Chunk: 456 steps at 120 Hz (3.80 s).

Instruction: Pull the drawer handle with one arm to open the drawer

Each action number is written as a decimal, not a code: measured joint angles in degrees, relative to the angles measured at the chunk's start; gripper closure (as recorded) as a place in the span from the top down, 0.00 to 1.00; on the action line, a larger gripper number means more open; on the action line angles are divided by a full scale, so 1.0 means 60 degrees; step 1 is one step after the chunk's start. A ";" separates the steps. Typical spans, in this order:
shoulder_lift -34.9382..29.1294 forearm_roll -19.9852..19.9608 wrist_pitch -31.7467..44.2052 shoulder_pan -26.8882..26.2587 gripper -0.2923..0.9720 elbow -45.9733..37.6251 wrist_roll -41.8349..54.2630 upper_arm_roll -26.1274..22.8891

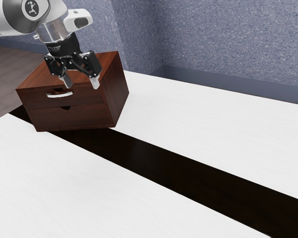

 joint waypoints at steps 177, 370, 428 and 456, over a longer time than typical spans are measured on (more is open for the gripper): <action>-0.7456 0.1637 0.1023 -0.0485 0.77 -0.7868 -0.0425 -0.1609; -0.5413 0.4624 0.7018 -0.9364 0.77 -0.6348 1.2065 0.9909; -0.5594 0.4631 0.7084 -1.2612 0.77 -0.4991 1.2516 1.3294; -0.6011 0.4633 0.7077 -1.4694 0.77 -0.4008 1.2647 1.5415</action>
